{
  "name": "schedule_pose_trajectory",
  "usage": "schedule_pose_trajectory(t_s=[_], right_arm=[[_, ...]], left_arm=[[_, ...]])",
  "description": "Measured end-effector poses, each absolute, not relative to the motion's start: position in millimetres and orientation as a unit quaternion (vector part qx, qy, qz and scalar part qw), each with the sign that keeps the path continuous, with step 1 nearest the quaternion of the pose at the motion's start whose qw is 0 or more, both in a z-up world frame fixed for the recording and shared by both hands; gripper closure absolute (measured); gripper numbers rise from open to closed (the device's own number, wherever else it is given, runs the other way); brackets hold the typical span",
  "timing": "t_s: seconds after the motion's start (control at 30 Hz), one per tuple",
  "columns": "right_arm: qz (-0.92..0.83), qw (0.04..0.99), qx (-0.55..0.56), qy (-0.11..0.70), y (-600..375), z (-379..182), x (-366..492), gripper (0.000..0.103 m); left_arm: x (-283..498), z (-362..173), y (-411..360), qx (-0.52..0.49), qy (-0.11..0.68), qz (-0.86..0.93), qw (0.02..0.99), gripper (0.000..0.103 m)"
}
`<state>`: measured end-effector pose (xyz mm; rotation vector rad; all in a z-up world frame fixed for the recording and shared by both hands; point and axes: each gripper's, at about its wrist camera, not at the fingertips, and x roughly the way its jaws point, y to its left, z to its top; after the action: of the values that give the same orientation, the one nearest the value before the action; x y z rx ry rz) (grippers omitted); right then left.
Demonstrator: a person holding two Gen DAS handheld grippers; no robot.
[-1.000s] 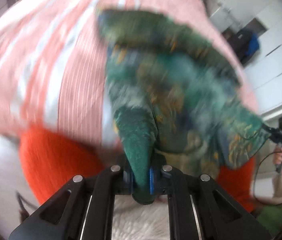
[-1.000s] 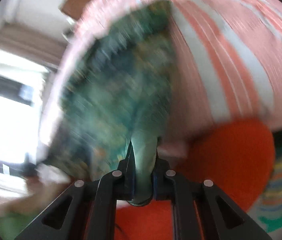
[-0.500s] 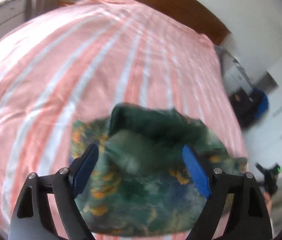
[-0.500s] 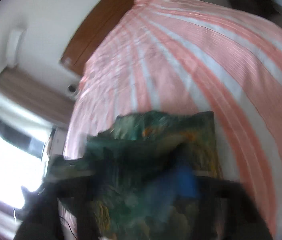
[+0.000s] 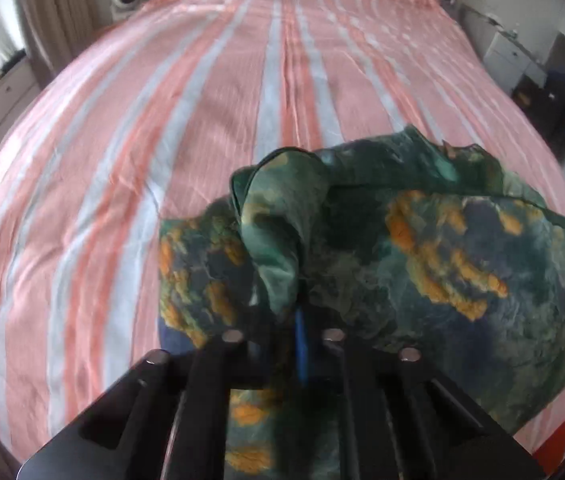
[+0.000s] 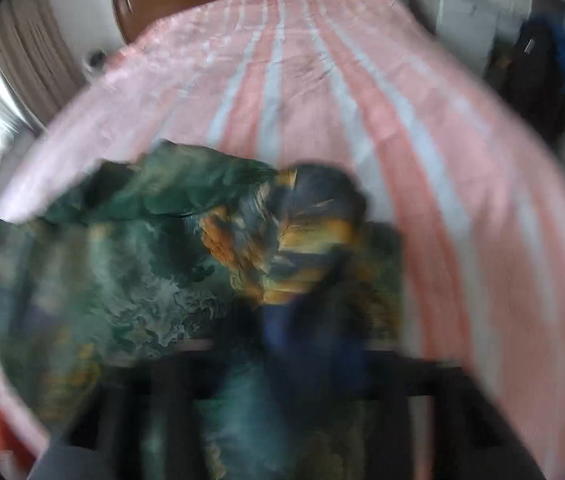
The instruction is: Fold large clothes
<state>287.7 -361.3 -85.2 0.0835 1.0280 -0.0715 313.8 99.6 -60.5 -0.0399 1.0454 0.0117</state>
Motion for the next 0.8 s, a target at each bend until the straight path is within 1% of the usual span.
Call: schedule_pose_trajectory(t_s=[0.03,0.07,0.13,0.23,0.3,0.37,0.43,0.5,0.6,0.63,0.7,0.8], right_arm=[[-0.042,0.875,0.022,0.482,-357.0,-78.8,283.6,0.089],[-0.049,0.884,-0.002,0.465,-350.6,-67.4,275.1,0.09],[-0.052,0.907,-0.048,0.415,-338.8,-33.0,264.8,0.09],[-0.053,0.931,-0.064,0.355,-328.6,15.0,270.3,0.091],[-0.058,0.943,-0.069,0.321,-323.0,33.7,285.5,0.091],[-0.069,0.949,-0.074,0.297,-318.4,41.6,306.9,0.091],[-0.084,0.95,-0.075,0.29,-320.4,32.6,334.0,0.091],[-0.098,0.945,-0.069,0.304,-328.2,7.9,359.1,0.091],[-0.095,0.924,-0.049,0.368,-344.7,-61.9,398.9,0.09],[-0.09,0.912,-0.037,0.399,-350.0,-95.0,404.7,0.089],[-0.074,0.902,0.015,0.425,-361.3,-139.8,402.2,0.088],[-0.073,0.912,0.056,0.399,-373.7,-137.8,393.0,0.085]], left_arm=[[303.1,-42.2,97.1,-0.006,0.466,0.002,0.885,0.097],[297.2,-32.3,98.1,-0.003,0.449,0.0,0.894,0.097],[289.4,-0.3,104.2,-0.02,0.412,-0.006,0.911,0.097],[296.8,34.8,99.9,-0.007,0.362,0.015,0.932,0.097],[313.3,42.0,95.2,0.004,0.336,0.034,0.941,0.097],[333.8,34.0,91.4,0.01,0.328,0.05,0.943,0.097],[359.4,7.2,85.5,0.039,0.337,0.069,0.938,0.096],[379.0,-33.8,84.7,0.067,0.367,0.08,0.924,0.096],[385.0,-105.6,95.7,0.058,0.418,0.073,0.904,0.094],[378.2,-119.5,97.6,0.047,0.413,0.067,0.907,0.094],[370.7,-121.1,96.1,0.043,0.393,0.067,0.916,0.094],[371.8,-125.1,99.7,0.031,0.391,0.061,0.918,0.092]])
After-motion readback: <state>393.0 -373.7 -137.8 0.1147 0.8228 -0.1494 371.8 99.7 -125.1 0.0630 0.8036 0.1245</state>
